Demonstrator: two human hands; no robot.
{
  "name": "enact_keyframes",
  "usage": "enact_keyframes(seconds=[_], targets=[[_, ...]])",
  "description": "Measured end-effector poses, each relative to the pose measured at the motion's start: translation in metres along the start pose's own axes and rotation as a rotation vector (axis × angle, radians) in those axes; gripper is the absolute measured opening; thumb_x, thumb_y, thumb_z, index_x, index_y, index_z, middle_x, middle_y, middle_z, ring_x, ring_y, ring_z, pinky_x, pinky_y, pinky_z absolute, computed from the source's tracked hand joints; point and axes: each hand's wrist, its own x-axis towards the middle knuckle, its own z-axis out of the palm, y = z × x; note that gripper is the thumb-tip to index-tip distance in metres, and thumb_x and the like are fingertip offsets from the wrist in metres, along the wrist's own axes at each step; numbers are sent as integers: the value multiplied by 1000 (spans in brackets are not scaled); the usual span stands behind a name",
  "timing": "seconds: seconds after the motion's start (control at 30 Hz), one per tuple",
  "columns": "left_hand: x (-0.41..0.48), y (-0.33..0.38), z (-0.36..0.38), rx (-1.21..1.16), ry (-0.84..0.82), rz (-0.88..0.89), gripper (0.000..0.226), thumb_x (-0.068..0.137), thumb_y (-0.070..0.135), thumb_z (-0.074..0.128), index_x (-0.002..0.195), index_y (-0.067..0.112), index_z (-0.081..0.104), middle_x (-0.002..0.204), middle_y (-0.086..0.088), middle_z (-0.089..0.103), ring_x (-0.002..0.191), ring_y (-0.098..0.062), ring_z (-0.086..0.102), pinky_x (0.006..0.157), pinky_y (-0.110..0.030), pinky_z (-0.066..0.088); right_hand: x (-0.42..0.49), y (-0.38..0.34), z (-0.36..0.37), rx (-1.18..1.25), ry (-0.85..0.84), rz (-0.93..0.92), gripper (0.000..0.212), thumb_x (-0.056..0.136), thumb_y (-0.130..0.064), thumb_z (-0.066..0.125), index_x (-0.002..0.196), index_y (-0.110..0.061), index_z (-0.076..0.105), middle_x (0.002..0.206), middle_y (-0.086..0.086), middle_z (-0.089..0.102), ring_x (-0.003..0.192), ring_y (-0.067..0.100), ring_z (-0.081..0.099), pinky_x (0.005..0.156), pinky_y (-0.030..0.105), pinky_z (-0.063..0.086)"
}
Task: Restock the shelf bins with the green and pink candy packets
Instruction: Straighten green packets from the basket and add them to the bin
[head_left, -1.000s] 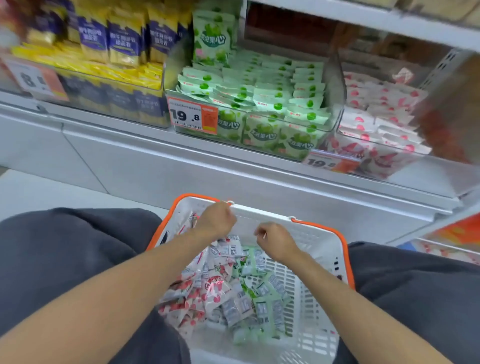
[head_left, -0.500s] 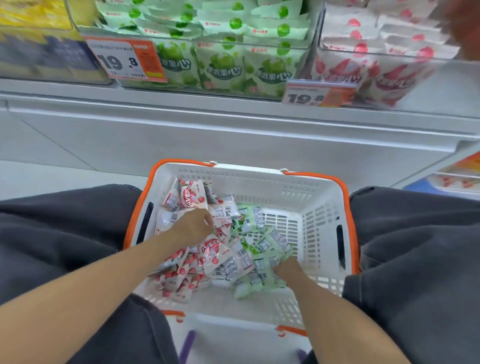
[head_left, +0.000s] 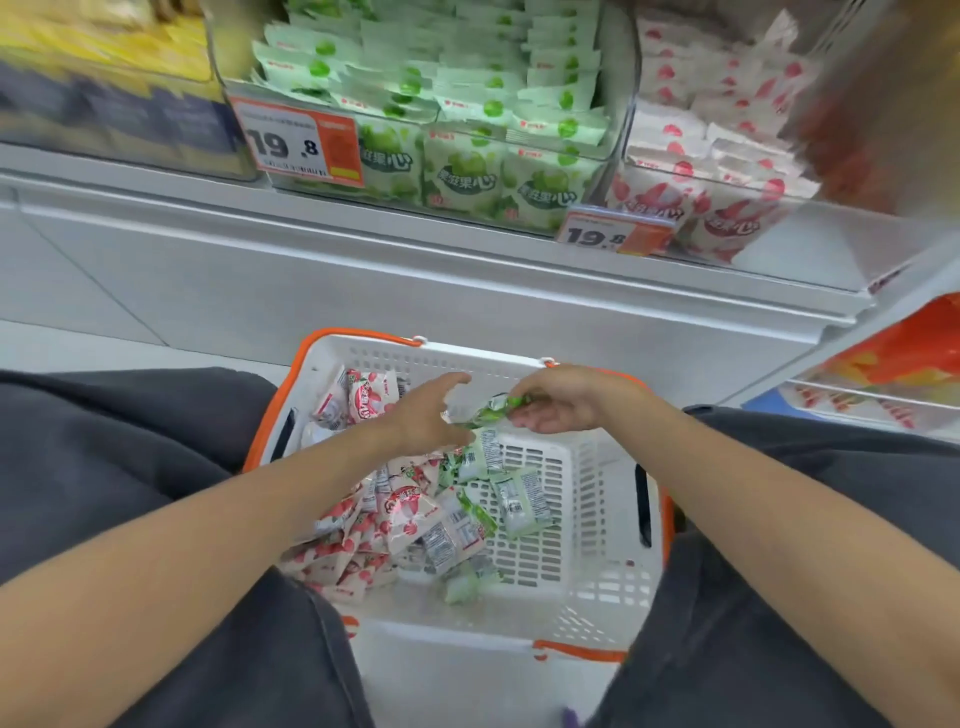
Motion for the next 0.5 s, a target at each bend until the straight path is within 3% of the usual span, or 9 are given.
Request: enact_keyframes(seconds=[0.03, 0.1, 0.17, 0.27, 0.33, 0.4, 0.5], targets=[[0, 9, -4, -75, 29, 56, 59, 86, 20, 74, 139, 19, 49, 142, -2, 50, 124, -22, 53, 95, -33, 48, -14, -7, -4, 36, -55, -2, 12, 97, -18, 55, 96, -7, 58, 77, 10, 69, 67, 16, 65, 60, 23, 54], [-4, 29, -14, -178, 101, 127, 28, 90, 19, 69, 117, 14, 64, 105, 0, 67, 89, -8, 65, 69, -20, 51, -39, -16, -13, -63, -84, -28, 33, 101, -39, 47, 104, -8, 55, 82, 15, 70, 70, 22, 66, 63, 27, 56], [-9, 44, -26, -241, 137, 139, 20, 95, 23, 62, 108, 8, 65, 82, 5, 64, 61, 3, 60, 49, -11, 44, -55, -20, -24, -287, -30, -93, 57, 98, -59, 33, 111, -9, 57, 94, 16, 69, 79, 26, 67, 75, 33, 56], [-16, 60, -45, -279, 147, 199, 23, 98, 27, 57, 101, 5, 62, 77, 5, 63, 54, 7, 59, 50, -10, 43, -61, -26, -30, -493, 111, -264, 70, 90, -73, 30, 122, -18, 59, 116, 3, 64, 105, 25, 62, 94, 39, 50], [-21, 67, -55, -270, 142, 236, 18, 98, 25, 57, 92, 9, 61, 74, 4, 63, 53, 6, 58, 50, -8, 41, -61, -29, -25, -434, 41, -399, 57, 89, -66, 49, 122, -21, 62, 117, 2, 67, 108, 25, 64, 99, 43, 50], [-20, 68, -62, -277, 170, 244, 17, 98, 24, 57, 87, 13, 61, 75, 3, 63, 54, 6, 57, 51, -9, 41, -60, -32, -17, -287, -37, -476, 40, 90, -40, 65, 119, -13, 64, 112, 5, 72, 104, 24, 68, 97, 40, 53], [-14, 66, -64, -347, 267, 210, 18, 96, 26, 60, 98, 8, 65, 79, 2, 65, 59, 2, 57, 54, -13, 43, -58, -37, -9, -159, 3, -536, 27, 87, -20, 71, 110, -6, 69, 105, 9, 74, 99, 25, 70, 92, 37, 55]])
